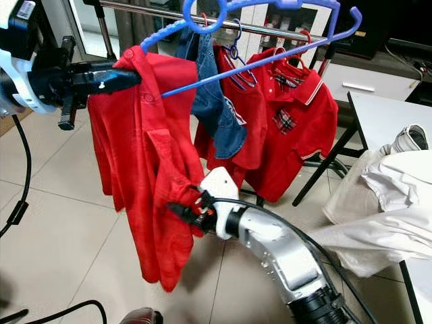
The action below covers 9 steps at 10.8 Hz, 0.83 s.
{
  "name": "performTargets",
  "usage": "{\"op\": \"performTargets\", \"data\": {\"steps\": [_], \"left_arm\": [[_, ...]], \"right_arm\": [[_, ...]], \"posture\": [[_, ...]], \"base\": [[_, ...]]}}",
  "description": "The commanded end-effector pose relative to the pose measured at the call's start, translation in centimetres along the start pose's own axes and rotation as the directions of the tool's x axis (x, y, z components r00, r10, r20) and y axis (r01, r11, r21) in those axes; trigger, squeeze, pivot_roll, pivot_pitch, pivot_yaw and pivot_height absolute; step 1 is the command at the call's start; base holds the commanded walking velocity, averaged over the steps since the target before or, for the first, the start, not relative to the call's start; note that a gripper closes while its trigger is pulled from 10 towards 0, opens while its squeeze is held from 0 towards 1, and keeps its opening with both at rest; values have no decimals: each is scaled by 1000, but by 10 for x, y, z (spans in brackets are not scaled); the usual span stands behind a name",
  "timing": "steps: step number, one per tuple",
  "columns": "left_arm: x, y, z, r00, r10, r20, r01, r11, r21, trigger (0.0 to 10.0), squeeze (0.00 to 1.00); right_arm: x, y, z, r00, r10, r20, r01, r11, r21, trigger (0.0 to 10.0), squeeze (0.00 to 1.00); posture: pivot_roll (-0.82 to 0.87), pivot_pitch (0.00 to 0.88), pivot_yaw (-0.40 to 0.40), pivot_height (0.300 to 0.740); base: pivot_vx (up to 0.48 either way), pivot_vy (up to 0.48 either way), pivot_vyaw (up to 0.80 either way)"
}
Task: Hang hanger
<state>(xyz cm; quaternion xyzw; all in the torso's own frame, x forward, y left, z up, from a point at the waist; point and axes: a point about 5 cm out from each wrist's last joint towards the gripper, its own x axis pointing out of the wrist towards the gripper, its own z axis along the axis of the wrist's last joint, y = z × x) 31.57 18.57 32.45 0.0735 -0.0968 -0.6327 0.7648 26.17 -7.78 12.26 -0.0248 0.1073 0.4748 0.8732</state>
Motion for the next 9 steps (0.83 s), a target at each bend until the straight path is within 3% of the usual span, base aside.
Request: {"op": "performTargets", "data": {"steps": [1, 5, 7, 8, 9], "left_arm": [[-3, 1, 13, 1000, 0, 26, -1, 999, 44, 0, 0], [-8, -2, 11, 1000, 1, 15, -1, 999, 32, 0, 0], [-21, -18, 1, 1000, -28, -1, 28, 998, -55, 0, 0], [-24, -26, -5, 999, -35, -11, 34, 996, -83, 0, 0], [-27, -40, -15, 998, -61, -22, 57, 989, -136, 0, 0]], "right_arm": [[-4, -4, -4, 1000, -15, -2, 15, 1000, 9, 0, 0], [-16, -15, -7, 999, -34, -4, 34, 999, -14, 0, 0], [-43, -46, -15, 981, -161, -109, 138, 972, -188, 0, 0], [-54, -60, -14, 967, -225, -118, 193, 954, -231, 0, 0], [-69, -82, -4, 937, -336, -98, 296, 910, -292, 0, 0]], "posture": [[207, 70, -40, 740], [203, 57, -41, 740], [193, 40, -37, 740], [189, 32, -37, 740], [184, 22, -39, 740]], "base": [[0, 0, 0], [0, 0, 0], [0, 0, 0], [0, 0, 0], [0, 0, 0]]}}
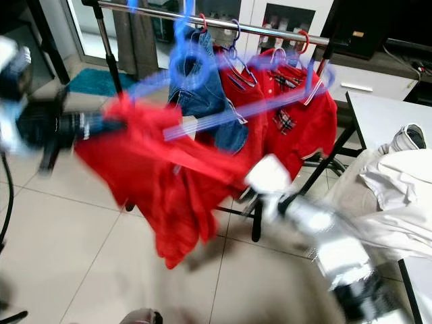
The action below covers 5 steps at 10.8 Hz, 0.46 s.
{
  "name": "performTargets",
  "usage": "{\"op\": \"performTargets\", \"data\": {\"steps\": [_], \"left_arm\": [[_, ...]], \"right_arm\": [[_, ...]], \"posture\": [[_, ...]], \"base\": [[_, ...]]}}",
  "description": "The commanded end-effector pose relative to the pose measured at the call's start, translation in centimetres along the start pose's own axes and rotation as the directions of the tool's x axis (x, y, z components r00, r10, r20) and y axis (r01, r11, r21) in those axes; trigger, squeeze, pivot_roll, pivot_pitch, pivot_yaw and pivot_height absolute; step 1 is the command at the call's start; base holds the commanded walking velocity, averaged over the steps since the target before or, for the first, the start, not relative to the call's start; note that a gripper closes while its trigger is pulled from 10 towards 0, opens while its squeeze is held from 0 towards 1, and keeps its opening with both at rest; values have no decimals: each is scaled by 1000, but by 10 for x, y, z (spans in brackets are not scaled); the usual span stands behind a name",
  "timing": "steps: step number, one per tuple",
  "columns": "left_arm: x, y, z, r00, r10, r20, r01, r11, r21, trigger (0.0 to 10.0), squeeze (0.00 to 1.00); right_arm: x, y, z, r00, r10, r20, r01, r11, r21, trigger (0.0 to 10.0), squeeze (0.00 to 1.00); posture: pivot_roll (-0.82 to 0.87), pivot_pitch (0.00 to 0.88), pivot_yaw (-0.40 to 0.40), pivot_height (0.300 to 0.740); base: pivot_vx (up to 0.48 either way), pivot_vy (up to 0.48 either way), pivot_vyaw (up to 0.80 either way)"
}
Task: Hang hanger
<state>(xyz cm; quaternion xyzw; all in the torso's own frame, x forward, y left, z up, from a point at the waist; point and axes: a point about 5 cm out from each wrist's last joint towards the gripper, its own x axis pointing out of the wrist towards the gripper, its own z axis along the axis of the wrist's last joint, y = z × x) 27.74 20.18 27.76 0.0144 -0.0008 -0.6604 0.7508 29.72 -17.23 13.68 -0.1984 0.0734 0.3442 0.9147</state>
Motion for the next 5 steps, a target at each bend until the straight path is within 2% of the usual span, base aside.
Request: {"op": "performTargets", "data": {"steps": [1, 3, 4, 5], "left_arm": [[-4, -8, 10, 1000, -3, -5, 4, 998, 57, 0, 0], [-12, -18, -17, 991, 37, -127, -33, 999, 36, 0, 0], [-17, -13, -28, 967, 189, -168, -177, 980, 86, 0, 0], [-22, -6, -34, 924, 331, -191, -307, 941, 144, 0, 0]], "right_arm": [[-9, -19, -6, 993, -111, -34, 110, 994, -18, 0, 0], [-16, -50, 7, 954, -296, 33, 298, 953, -56, 0, 0], [-21, -62, 12, 932, -356, 62, 360, 931, -63, 0, 0], [-24, -68, 12, 924, -377, 59, 381, 922, -74, 0, 0]], "posture": [[180, 13, -39, 740], [175, 6, -41, 740], [172, 7, -40, 740], [172, 10, -41, 740]], "base": [[0, 0, 0], [0, 0, 0], [0, 0, 0], [0, 0, 0]]}}
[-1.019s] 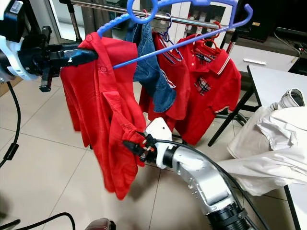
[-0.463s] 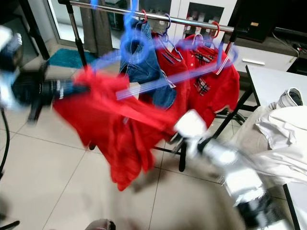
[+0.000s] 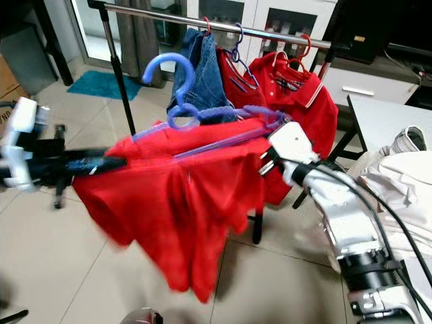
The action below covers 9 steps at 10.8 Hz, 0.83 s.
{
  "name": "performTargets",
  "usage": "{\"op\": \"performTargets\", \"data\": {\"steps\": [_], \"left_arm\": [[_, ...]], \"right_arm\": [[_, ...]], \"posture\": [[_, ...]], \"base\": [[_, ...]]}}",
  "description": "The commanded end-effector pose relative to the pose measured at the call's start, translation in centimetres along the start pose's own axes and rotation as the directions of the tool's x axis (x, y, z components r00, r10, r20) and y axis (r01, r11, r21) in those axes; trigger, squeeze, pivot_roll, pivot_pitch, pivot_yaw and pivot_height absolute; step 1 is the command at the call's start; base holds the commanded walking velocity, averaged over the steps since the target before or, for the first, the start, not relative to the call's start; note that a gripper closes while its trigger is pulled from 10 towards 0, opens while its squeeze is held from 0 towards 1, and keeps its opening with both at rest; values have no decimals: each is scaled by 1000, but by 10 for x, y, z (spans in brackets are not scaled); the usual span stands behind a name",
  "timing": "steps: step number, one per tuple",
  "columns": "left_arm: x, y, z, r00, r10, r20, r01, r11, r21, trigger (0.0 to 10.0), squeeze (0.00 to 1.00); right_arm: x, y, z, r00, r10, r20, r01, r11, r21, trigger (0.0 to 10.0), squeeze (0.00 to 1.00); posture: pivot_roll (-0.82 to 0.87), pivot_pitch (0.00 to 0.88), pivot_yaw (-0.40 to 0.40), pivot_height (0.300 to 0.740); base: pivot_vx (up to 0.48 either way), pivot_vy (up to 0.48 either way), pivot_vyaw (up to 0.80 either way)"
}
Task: Hang hanger
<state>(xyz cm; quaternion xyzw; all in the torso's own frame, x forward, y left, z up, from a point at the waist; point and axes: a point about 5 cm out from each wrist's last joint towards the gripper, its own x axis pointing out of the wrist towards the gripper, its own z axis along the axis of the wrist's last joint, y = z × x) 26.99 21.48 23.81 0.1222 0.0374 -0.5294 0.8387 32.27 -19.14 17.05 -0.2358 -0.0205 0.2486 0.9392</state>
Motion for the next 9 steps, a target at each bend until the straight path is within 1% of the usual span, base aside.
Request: {"op": "performTargets", "data": {"steps": [1, 2, 3, 4, 5, 7, 8, 9], "left_arm": [[-12, 6, -2, 992, 117, -43, -115, 992, 49, 0, 0], [-14, -2, -7, 990, 128, -68, -123, 990, 71, 0, 0], [-13, -12, -11, 991, 99, -90, -93, 993, 72, 0, 0], [-13, -20, -17, 987, 63, -146, -49, 994, 95, 0, 0], [-13, -26, -20, 987, 41, -158, -27, 995, 91, 0, 0], [-16, -30, -22, 981, 43, -188, -26, 995, 92, 0, 0], [-22, -32, -25, 969, 53, -240, -30, 995, 100, 0, 0], [-25, -34, -26, 960, 75, -269, -49, 994, 99, 0, 0]], "right_arm": [[-19, -37, -13, 983, -168, -80, 168, 986, -8, 0, 0], [-20, -42, -14, 979, -187, -81, 186, 982, -16, 0, 0], [-19, -47, -13, 978, -196, -77, 194, 981, -24, 0, 0], [-17, -51, -11, 976, -204, -73, 203, 979, -32, 0, 0], [-15, -55, -9, 975, -212, -69, 210, 977, -39, 0, 0], [-15, -61, -8, 972, -223, -69, 218, 974, -62, 0, 0], [-15, -68, -8, 969, -236, -79, 231, 970, -72, 0, 0], [-16, -72, -9, 965, -247, -85, 240, 967, -79, 0, 0]], "posture": [[174, 15, -41, 740], [177, 18, -44, 740], [179, 20, -46, 740], [180, 21, -48, 740], [178, 22, -46, 740], [177, 22, -44, 740], [178, 22, -43, 740], [177, 22, -37, 740]], "base": [[0, 0, 0], [0, 0, 0], [0, 0, 0], [0, 0, 0], [0, 0, 0], [0, 0, 0], [0, 0, 0], [0, 0, 0]]}}
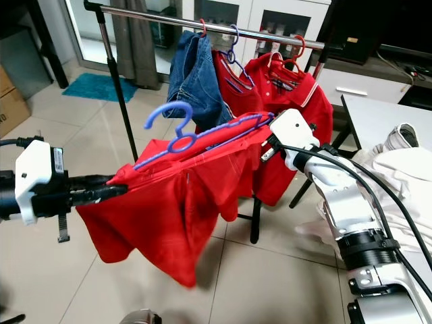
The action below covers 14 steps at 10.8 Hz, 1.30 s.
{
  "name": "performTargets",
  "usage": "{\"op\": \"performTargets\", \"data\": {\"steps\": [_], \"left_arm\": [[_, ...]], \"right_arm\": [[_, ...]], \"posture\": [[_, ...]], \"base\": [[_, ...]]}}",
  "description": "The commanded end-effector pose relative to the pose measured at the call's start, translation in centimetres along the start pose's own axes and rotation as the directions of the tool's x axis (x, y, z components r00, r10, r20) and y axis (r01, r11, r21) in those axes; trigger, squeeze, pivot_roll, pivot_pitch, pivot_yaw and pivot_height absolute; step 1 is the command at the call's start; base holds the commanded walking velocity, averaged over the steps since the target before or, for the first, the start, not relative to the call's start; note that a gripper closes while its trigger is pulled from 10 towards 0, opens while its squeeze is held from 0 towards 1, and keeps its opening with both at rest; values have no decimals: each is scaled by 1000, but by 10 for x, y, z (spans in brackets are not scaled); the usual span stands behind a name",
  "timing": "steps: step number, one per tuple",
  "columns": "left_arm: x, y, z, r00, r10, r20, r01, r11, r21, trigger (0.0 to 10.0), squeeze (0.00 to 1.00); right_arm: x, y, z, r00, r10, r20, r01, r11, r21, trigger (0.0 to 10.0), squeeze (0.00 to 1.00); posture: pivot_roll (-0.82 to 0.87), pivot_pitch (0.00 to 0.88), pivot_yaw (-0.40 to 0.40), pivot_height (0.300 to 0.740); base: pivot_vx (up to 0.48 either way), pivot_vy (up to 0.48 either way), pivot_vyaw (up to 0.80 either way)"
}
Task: Hang hanger
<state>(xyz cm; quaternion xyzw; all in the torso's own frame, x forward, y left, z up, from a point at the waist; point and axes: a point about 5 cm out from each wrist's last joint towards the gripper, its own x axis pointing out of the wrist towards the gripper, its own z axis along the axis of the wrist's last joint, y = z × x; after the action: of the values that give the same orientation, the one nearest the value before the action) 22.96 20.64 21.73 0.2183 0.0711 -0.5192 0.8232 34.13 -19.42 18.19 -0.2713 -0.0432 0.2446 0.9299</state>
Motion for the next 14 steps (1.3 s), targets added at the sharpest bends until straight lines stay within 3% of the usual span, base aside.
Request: {"op": "performTargets", "data": {"steps": [1, 2, 3, 4, 5, 7, 8, 9, 10, 11, 12, 13, 14], "left_arm": [[-17, 5, -18, 983, 90, -163, -97, 995, -38, 0, 0], [-15, 7, -22, 970, 176, -167, -184, 982, -37, 0, 0], [-14, 5, -27, 964, 186, -188, -200, 978, -61, 0, 0], [-13, -3, -59, 906, 240, -348, -310, 937, -162, 0, 0], [-14, -7, -70, 880, 249, -405, -342, 923, -175, 0, 0], [-9, -19, -69, 899, 185, -397, -289, 931, -221, 0, 0], [-10, -24, -76, 884, 170, -436, -290, 931, -223, 0, 0], [-10, -20, -78, 872, 218, -437, -322, 930, -178, 0, 0], [-6, -6, -54, 926, 277, -257, -308, 947, -92, 0, 0], [-8, 1, -39, 947, 278, -159, -293, 953, -76, 0, 0], [-14, 10, -25, 961, 264, -83, -271, 959, -88, 0, 0], [-21, 16, -15, 975, 221, -20, -221, 968, -120, 0, 0], [-31, 24, -6, 987, 161, 9, -158, 977, -142, 0, 0]], "right_arm": [[-31, -58, -19, 962, -238, -134, 238, 971, -12, 0, 0], [-31, -60, -19, 958, -255, -134, 256, 967, -10, 0, 0], [-31, -61, -18, 957, -259, -132, 261, 965, -4, 0, 0], [-29, -60, -18, 956, -266, -121, 269, 963, 6, 0, 0], [-28, -61, -17, 956, -269, -116, 272, 962, 6, 0, 0], [-29, -62, -16, 956, -270, -115, 272, 962, 4, 0, 0], [-29, -62, -16, 955, -271, -116, 274, 962, 3, 0, 0], [-29, -63, -17, 955, -271, -119, 274, 962, 3, 0, 0], [-27, -57, -19, 960, -246, -131, 251, 968, 22, 0, 0], [-25, -45, -24, 973, -187, -137, 197, 978, 65, 6235, 0], [-25, -22, -30, 989, -66, -134, 83, 989, 119, 10000, 0], [-28, 0, -35, 991, 58, -122, -38, 987, 159, 10000, 0], [-33, 23, -39, 982, 168, -90, -149, 971, 189, 10000, 1000]], "posture": [[176, 24, -34, 740], [175, 24, -35, 740], [174, 24, -35, 740], [174, 25, -34, 740], [172, 25, -33, 740], [171, 29, -33, 740], [170, 29, -35, 740], [168, 31, -35, 740], [171, 31, -42, 740], [171, 30, -43, 740], [174, 29, -43, 740], [178, 28, -42, 740], [181, 27, -39, 740]], "base": [[0, 0, 0], [0, 0, 0], [0, 0, 0], [0, 0, 0], [0, 0, 0], [0, 0, 0], [0, 0, 0], [0, 0, 0], [0, 0, 0], [0, 0, 0], [0, 0, 0], [0, 0, 0], [0, 0, 0]]}}
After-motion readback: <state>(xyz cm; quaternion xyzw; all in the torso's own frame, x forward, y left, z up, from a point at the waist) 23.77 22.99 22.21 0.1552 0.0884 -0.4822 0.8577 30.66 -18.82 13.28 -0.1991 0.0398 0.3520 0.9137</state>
